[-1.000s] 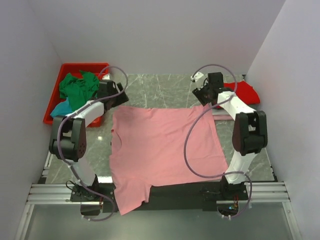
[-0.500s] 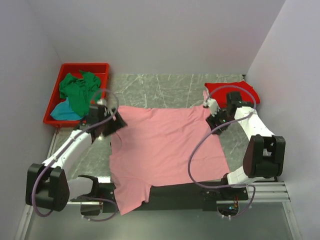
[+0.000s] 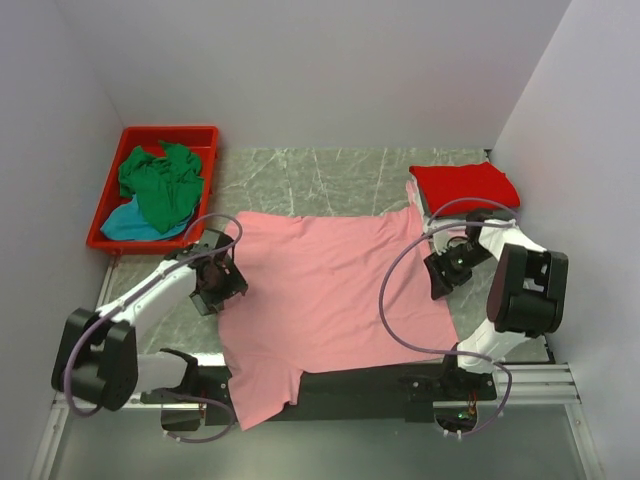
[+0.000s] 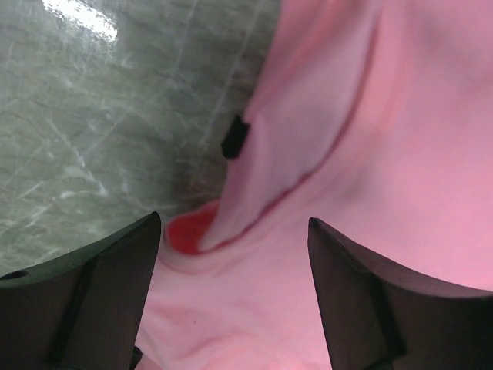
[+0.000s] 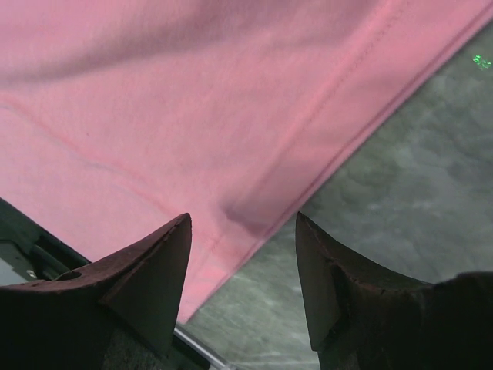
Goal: Fold and stack the t-shirts
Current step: Flatten the tshirt out
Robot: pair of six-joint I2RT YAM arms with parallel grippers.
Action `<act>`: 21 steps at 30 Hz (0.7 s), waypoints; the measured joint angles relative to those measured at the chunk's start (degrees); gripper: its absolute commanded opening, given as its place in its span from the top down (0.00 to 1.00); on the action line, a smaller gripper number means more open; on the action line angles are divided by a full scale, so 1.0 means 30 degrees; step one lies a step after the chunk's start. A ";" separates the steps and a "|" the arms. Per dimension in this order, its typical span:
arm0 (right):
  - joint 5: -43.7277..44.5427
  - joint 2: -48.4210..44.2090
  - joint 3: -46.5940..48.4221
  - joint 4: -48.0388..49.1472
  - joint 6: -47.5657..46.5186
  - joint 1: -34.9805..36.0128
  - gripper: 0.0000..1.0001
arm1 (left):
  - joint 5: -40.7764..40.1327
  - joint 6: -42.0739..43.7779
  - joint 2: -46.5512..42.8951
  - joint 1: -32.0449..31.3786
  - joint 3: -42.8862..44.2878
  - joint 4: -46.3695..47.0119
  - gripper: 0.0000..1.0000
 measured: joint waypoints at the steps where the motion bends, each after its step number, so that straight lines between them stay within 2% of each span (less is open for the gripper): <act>1: -0.0146 0.0488 0.0160 0.0029 0.0146 0.0000 0.36 | -0.0073 -0.0080 0.0459 0.0000 0.0029 0.0000 0.20; 2: -0.0313 0.0969 0.0335 0.0044 0.0270 0.0000 0.36 | -0.0146 -0.0204 0.1290 0.0000 0.0153 0.0015 0.24; 3: -0.0423 0.1311 0.0597 -0.0102 0.0401 0.0000 0.37 | -0.0153 -0.0240 0.1821 0.0000 0.0270 0.0029 0.36; 5: -0.0692 0.1690 0.1035 -0.0153 0.0597 0.0044 0.39 | -0.0117 -0.0379 0.3242 0.0000 0.0597 0.0080 0.52; 6: -0.0765 0.1741 0.1078 -0.0066 0.0605 0.0080 0.44 | 0.0066 -0.0321 0.3840 0.0000 0.0860 -0.0044 0.66; 8: -0.0823 0.1836 0.1071 -0.0066 0.0583 0.0124 0.53 | 0.0299 -0.0036 0.4087 0.0022 0.1049 -0.0109 0.79; 9: -0.0816 0.1923 0.1049 -0.0051 0.0568 0.0168 0.63 | 0.0437 -0.0015 0.4073 0.0022 0.1027 -0.0109 0.88; 10: -0.0809 0.2018 0.1042 -0.0095 0.0481 0.0226 0.69 | 0.0707 0.0124 0.4073 0.0022 0.1020 -0.0109 0.92; 11: -0.0801 0.2127 0.1020 -0.0124 0.0372 0.0277 0.75 | 0.0918 0.0204 0.4036 0.0022 0.0991 -0.0073 0.96; 12: -0.0816 0.2208 0.1013 -0.0197 0.0328 0.0299 0.91 | 0.1115 0.0306 0.3956 0.0029 0.0947 -0.0051 0.99; 13: -0.0801 0.2317 0.0998 -0.0255 0.0189 0.0335 1.00 | 0.1443 0.0350 0.3825 0.0029 0.0911 -0.0058 1.00; 18: -0.0022 0.2186 0.0656 -0.0823 -0.0532 0.0335 1.00 | 0.2980 0.0707 0.1712 -0.0073 0.0736 -0.1086 1.00; 21: 0.1290 0.0984 -0.0284 -0.1290 -0.1290 -0.0044 1.00 | 0.3993 0.0729 -0.1224 -0.0073 0.0022 -0.1851 0.99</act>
